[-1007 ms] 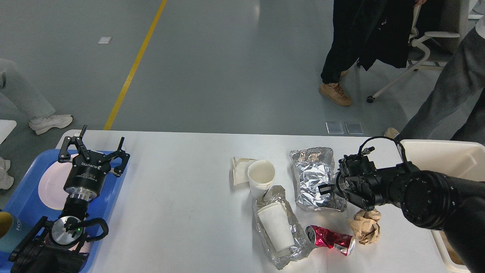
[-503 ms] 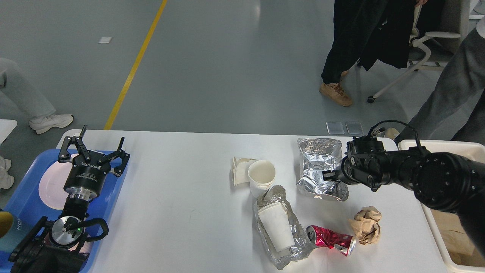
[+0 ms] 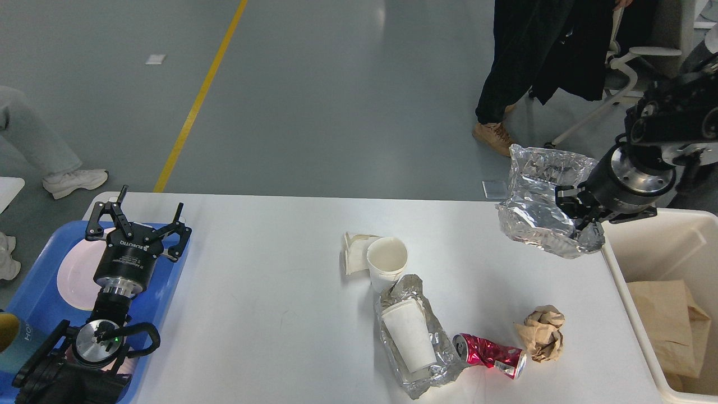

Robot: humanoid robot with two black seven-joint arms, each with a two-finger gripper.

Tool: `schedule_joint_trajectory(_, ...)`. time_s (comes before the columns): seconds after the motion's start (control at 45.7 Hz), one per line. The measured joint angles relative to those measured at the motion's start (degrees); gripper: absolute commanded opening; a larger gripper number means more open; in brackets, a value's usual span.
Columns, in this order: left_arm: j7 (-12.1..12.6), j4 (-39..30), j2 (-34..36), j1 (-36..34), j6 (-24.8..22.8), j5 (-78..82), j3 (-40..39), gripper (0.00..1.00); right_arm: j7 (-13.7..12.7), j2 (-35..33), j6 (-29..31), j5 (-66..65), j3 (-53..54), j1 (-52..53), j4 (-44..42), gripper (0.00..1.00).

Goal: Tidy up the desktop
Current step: 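Carry the silver foil bag over the white bin, then lower the foil bag into the white bin and open the right gripper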

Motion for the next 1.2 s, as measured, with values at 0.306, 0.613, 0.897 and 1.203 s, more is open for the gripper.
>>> schedule_joint_trajectory(0.306,0.0,0.0,0.0,0.1,0.0,0.0,0.0,0.96,9.5,-0.1,1.3,0.3,-11.5,12.9,14.1,0.0)
schedule_joint_trajectory(0.613,0.0,0.0,0.0,0.1,0.0,0.0,0.0,0.96,10.5,-2.8,-1.5,0.1,-15.1,13.0,14.1,0.0)
schedule_joint_trajectory(0.897,0.0,0.0,0.0,0.1,0.0,0.0,0.0,0.96,9.9,-17.5,-7.1,-3.8,-17.6,-1.6,-0.9,0.0)
schedule_joint_trajectory(1.203,0.0,0.0,0.0,0.1,0.0,0.0,0.0,0.96,10.0,-25.7,-7.3,-5.1,0.4,-40.1,-35.0,0.0)
